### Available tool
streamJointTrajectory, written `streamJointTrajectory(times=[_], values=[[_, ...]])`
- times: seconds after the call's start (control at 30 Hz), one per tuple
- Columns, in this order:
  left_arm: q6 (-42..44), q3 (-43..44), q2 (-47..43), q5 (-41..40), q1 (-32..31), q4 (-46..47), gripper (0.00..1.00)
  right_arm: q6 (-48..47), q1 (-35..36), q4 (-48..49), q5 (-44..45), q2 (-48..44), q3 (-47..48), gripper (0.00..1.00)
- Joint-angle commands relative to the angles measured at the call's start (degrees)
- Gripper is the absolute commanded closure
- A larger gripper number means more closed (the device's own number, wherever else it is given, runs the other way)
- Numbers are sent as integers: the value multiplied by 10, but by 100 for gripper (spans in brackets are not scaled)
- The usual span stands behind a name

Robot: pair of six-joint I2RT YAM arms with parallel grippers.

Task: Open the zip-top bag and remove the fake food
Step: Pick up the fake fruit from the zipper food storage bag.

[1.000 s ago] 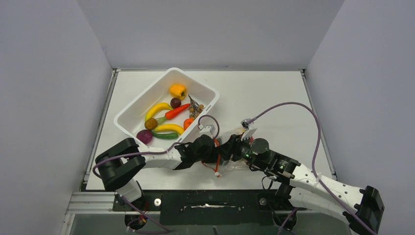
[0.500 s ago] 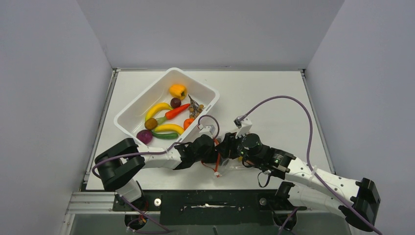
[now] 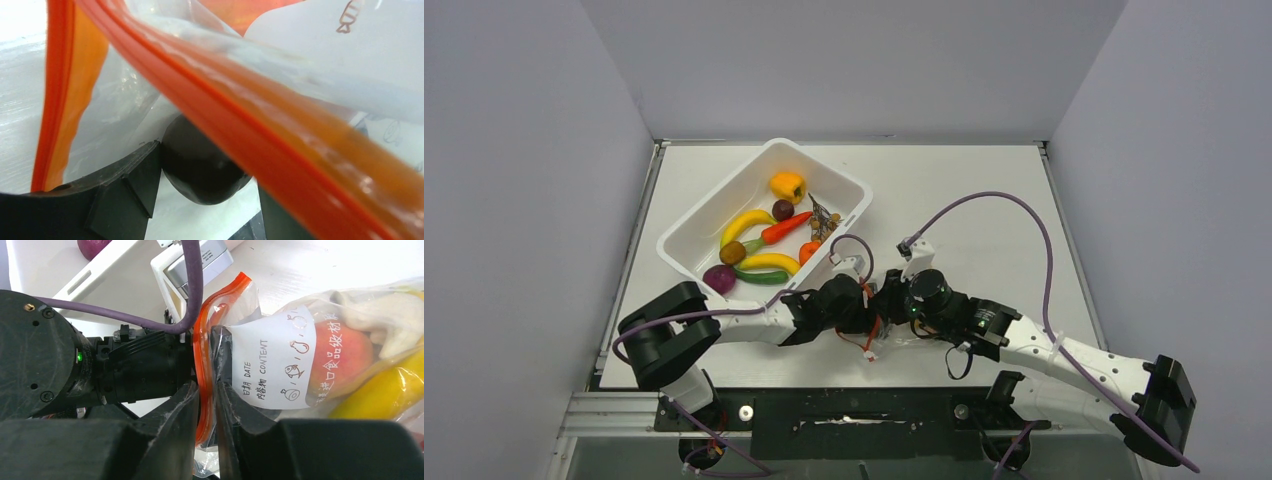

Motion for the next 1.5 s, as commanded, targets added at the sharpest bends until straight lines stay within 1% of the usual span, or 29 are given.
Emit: streamJointTrajectory(times=[0.0, 0.07, 0.27, 0.47, 0.57, 0.63, 0.73, 0.77, 0.87, 0.97, 1.1, 1.23, 1.37, 1.43, 1.47], values=[[20, 33, 14, 23, 1, -3, 61, 20, 5, 3, 33, -2, 10, 84], [23, 37, 22, 26, 0, -9, 57, 34, 4, -12, 47, -4, 13, 87], [35, 48, 36, 36, -4, -10, 47, 48, 2, -32, 77, -23, 8, 88], [49, 57, 50, 50, -11, -16, 43, 57, -3, -35, 79, -39, -9, 89], [58, 68, 57, 42, -16, -36, 43, 63, -4, -37, 81, -43, -14, 93], [61, 73, 60, 36, -19, -45, 48, 69, -5, -40, 84, -43, -15, 96], [57, 71, 52, 16, -20, -56, 62, 75, -6, -50, 95, -42, -12, 98], [54, 67, 44, 7, -20, -56, 65, 80, -6, -57, 103, -43, -11, 98], [47, 42, 10, -29, -22, -47, 68, 109, -12, -88, 130, -43, -13, 100], [45, 24, -17, -51, -22, -47, 73, 139, -36, -115, 135, -47, -23, 100], [42, 17, -18, -45, -21, -45, 80, 148, -74, -100, 95, -73, -48, 100], [35, 12, -6, -26, -22, -29, 90, 155, -90, -84, 80, -98, -69, 100], [36, 16, -5, -22, -22, -21, 93, 154, -93, -93, 73, -100, -71, 99], [41, 20, -7, -27, -23, -25, 94, 157, -93, -97, 69, -97, -70, 96], [45, 23, -8, -30, -23, -27, 93, 158, -93, -96, 69, -95, -70, 94]])
